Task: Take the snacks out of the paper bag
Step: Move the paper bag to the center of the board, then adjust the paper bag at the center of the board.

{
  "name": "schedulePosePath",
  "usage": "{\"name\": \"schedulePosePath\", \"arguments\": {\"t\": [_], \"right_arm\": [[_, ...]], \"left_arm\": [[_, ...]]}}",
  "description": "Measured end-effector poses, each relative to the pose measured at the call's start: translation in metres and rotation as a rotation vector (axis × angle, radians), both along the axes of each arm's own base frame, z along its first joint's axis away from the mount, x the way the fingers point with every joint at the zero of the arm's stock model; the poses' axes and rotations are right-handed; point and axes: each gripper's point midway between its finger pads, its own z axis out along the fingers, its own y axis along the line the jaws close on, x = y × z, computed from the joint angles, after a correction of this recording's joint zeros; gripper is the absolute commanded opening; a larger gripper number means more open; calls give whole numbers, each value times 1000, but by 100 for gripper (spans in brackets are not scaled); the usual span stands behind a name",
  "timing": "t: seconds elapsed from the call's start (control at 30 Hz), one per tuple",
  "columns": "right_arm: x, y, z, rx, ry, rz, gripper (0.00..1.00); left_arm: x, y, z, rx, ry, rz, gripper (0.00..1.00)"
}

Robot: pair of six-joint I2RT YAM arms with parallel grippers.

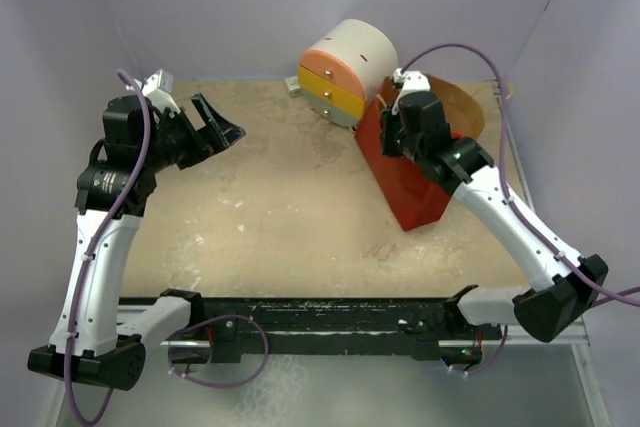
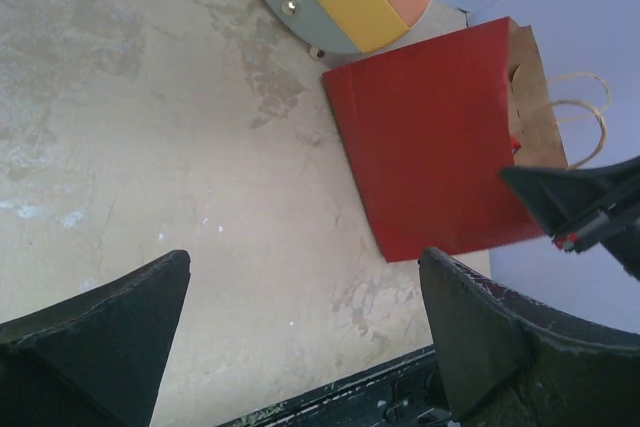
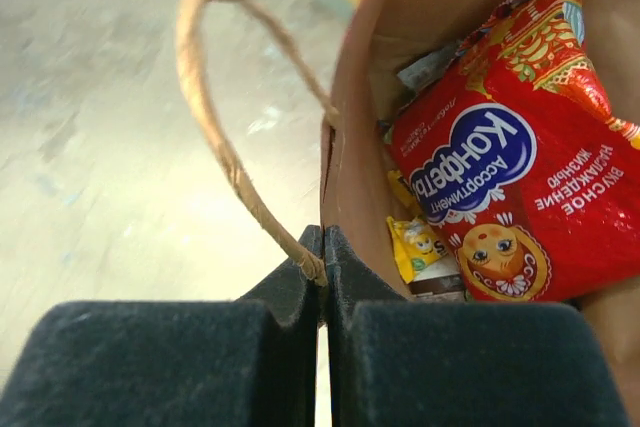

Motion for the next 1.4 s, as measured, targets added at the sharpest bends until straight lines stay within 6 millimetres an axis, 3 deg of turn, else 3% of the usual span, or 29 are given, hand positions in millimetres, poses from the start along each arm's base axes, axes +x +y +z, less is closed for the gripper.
{"name": "schedulePosePath", "arguments": {"t": [0.17,0.3,0.5,0.67,0.7,0.93,1.03,1.13,1.27,1.4], "right_arm": [[-43,44,-12,83,62,114,2],[-59,73,-15,117,99,212,13],[-56,102,-7,127,148,286,60],[-60,91,17,98,121,292,95],[-63,86,26,91,100,296,100],[-81,34,102,69,-116,223,100],[-77,2,135,59,-217,99,100],[-60,-39,151,35,-260,-57,99],[-27,-104,139,-19,-229,-262,100],[0,-155,97,-41,-120,-365,100]], "left_arm": [[-4,-4,-19,-27,58,-10,99],[-8,-10,-22,-55,79,-34,99],[-13,-15,-24,-75,98,-60,99],[-16,-17,-28,-85,119,-67,99],[-16,-17,-28,-87,120,-68,99],[-19,-19,-29,-101,128,-80,99],[-21,-20,-29,-104,131,-85,99],[-24,-21,-26,-109,124,-94,99],[-30,-23,-26,-115,127,-107,99],[-35,-25,-26,-123,141,-126,99]]}}
